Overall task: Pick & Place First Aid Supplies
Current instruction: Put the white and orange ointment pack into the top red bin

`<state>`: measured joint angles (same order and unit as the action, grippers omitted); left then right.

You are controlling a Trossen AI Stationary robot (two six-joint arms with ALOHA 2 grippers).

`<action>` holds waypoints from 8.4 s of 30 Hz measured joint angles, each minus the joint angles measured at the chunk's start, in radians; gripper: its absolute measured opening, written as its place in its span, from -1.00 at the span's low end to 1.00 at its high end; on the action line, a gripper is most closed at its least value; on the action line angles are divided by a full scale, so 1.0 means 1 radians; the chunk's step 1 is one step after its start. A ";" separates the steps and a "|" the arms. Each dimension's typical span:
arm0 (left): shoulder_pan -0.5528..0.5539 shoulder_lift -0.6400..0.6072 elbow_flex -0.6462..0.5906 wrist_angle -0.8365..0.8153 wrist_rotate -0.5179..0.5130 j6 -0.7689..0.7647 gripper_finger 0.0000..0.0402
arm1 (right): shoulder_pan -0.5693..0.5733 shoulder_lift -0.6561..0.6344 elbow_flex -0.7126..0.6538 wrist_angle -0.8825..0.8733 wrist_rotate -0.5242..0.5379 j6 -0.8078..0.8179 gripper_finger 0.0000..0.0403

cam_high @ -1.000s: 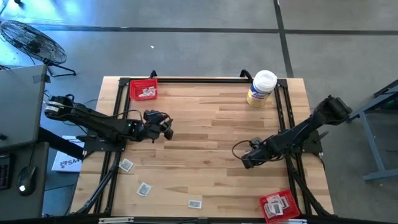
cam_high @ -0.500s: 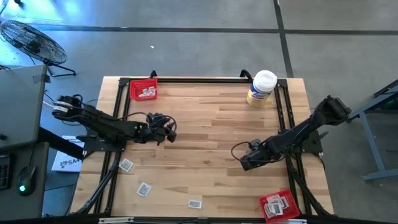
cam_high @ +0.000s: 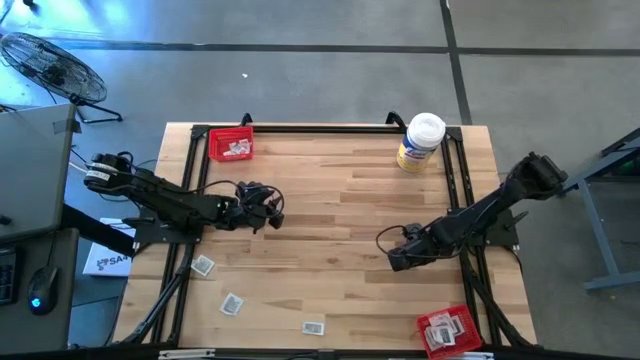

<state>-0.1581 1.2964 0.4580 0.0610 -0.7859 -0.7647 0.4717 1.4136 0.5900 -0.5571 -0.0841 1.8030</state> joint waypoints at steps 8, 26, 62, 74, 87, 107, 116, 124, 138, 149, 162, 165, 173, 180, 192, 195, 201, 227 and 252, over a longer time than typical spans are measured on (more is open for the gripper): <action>0.000 0.000 0.000 0.063 -0.006 -0.003 -0.29 | 0.001 0.005 0.023 -0.012 0.022 -0.004 -0.47; 0.000 0.101 0.000 0.144 0.022 0.001 -0.29 | -0.005 0.006 0.037 0.136 0.094 -0.065 -0.51; 0.001 0.134 0.000 0.289 0.043 0.054 -0.29 | 0.125 0.005 0.034 0.064 0.233 -1.384 -0.51; 0.001 0.134 0.000 0.288 0.036 0.053 -0.29 | 0.085 0.088 0.039 0.113 0.199 -1.490 -0.51; 0.000 0.134 0.000 0.309 0.038 0.054 -0.29 | 0.050 0.106 0.040 0.071 0.181 -1.442 -0.80; -0.002 0.134 0.000 0.471 0.141 0.212 -0.29 | 0.046 0.023 0.103 0.062 0.235 -1.328 -0.99; -0.002 0.134 0.000 0.469 0.147 0.211 -0.29 | 0.046 0.001 0.094 0.022 0.153 -1.338 -0.81; -0.002 0.134 0.000 0.469 0.147 0.211 -0.29 | 0.045 0.001 0.032 0.040 0.187 -1.409 -0.41; 0.000 0.134 0.000 0.469 0.140 0.211 -0.29 | 0.043 0.000 0.007 0.135 0.200 -1.464 -0.58; 0.001 0.134 0.000 0.469 0.126 0.210 -0.29 | 0.043 0.000 0.017 0.137 0.209 -1.468 -0.57; 0.001 0.134 0.000 0.469 0.127 0.205 -0.29 | 0.043 0.000 0.016 0.155 0.224 -1.515 -0.53; 0.000 0.134 0.000 0.469 0.127 0.205 -0.29 | 0.039 0.006 0.016 0.180 0.223 -1.522 -0.53; 0.000 0.134 0.000 0.469 0.144 0.206 -0.29 | 0.018 0.074 0.021 0.188 0.190 -1.539 -0.53; 0.000 0.134 0.000 0.469 0.148 0.206 -0.29 | -0.024 0.076 0.020 0.187 0.179 -1.494 -0.66; 0.000 0.156 -0.001 0.501 0.174 0.186 -0.29 | -0.046 0.072 0.021 0.233 0.180 -1.468 -0.98; 0.000 0.203 0.000 0.595 0.223 0.212 -0.29 | -0.047 0.058 0.040 0.224 0.180 -1.463 -0.99; -0.008 0.332 0.041 0.772 0.326 0.351 -0.29 | -0.047 0.024 0.095 0.228 0.189 -1.439 -0.99; -0.130 0.600 0.662 0.384 0.503 1.124 -0.29 | -0.055 0.018 0.373 0.210 0.320 -1.330 -1.00; -0.131 0.600 0.662 0.399 0.486 1.103 -0.95 | -0.067 0.018 0.373 0.275 0.357 -1.301 -1.00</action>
<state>-0.2890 1.8969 1.1202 0.4601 -0.3003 0.3387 0.4049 1.4311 0.9630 -0.2824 0.2730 0.5016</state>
